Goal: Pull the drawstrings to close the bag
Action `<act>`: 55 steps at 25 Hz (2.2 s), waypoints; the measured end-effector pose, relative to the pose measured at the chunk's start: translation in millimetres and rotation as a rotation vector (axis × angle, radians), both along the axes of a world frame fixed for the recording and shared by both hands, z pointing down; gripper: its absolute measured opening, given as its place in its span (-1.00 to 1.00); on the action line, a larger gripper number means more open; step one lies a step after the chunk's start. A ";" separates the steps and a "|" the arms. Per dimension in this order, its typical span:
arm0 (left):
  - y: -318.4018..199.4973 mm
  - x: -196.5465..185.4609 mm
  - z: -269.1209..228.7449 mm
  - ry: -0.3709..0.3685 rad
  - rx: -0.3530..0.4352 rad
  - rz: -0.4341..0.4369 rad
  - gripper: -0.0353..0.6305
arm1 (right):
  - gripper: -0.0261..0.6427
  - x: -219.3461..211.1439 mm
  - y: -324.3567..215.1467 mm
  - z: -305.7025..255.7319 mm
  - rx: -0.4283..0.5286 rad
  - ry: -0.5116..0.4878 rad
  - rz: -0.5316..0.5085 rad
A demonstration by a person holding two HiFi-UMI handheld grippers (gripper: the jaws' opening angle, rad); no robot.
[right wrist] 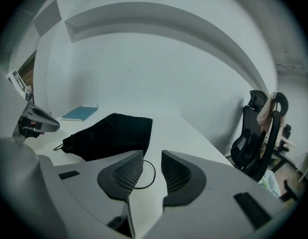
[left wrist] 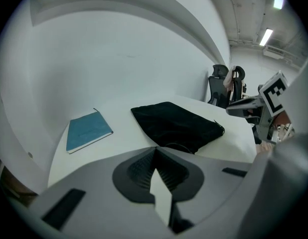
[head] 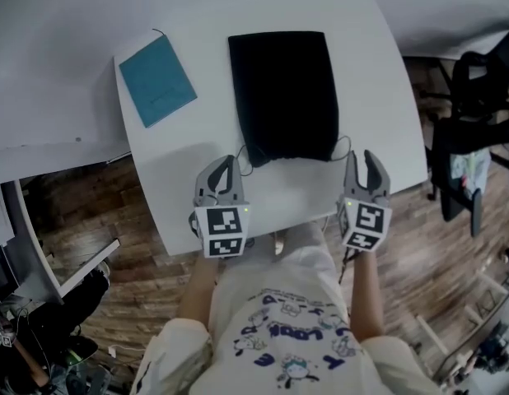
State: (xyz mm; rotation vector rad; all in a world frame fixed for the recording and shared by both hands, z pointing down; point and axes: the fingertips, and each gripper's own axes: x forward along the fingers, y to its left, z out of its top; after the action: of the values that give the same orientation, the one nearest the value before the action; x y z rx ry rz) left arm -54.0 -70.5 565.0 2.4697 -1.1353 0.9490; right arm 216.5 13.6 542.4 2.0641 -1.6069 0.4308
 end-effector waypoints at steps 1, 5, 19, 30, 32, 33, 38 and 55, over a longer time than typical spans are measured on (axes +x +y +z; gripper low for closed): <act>-0.1 0.7 2.5 -0.011 -0.004 0.008 -0.89 | -0.64 -0.1 -0.4 3.6 -0.013 -0.007 -0.007; 2.0 3.0 13.9 -0.039 -0.060 0.039 -0.89 | -0.61 -2.2 -9.2 10.0 -0.049 -0.002 -0.068; 7.1 17.7 37.5 -0.060 -0.200 0.195 -0.63 | -0.61 0.5 -29.1 21.4 -0.136 -0.030 -0.198; 1.6 29.7 47.5 -0.122 -0.219 0.247 -0.66 | -0.59 -2.1 -31.3 38.4 -0.246 -0.054 -0.340; 2.9 29.8 49.0 -0.121 -0.228 0.247 -0.74 | -0.59 -2.7 -30.3 43.1 -0.285 -0.040 -0.390; 3.1 29.2 49.4 -0.118 -0.231 0.243 -0.84 | -0.59 -2.2 -30.1 45.1 -0.292 -0.034 -0.411; 2.2 25.4 49.6 -0.105 -0.245 0.206 -0.89 | -0.59 -1.6 -23.0 49.3 -0.366 -0.038 -0.519; -0.4 22.9 39.7 -0.076 -0.248 0.115 -0.89 | -0.82 -23.6 -19.7 62.4 -0.534 -0.036 -0.916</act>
State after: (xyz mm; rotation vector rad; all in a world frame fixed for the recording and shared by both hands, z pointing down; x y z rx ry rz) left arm -31.1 -70.9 604.7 2.3348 -0.8460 1.1501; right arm 192.9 -6.0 604.8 0.8121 -1.9711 0.4740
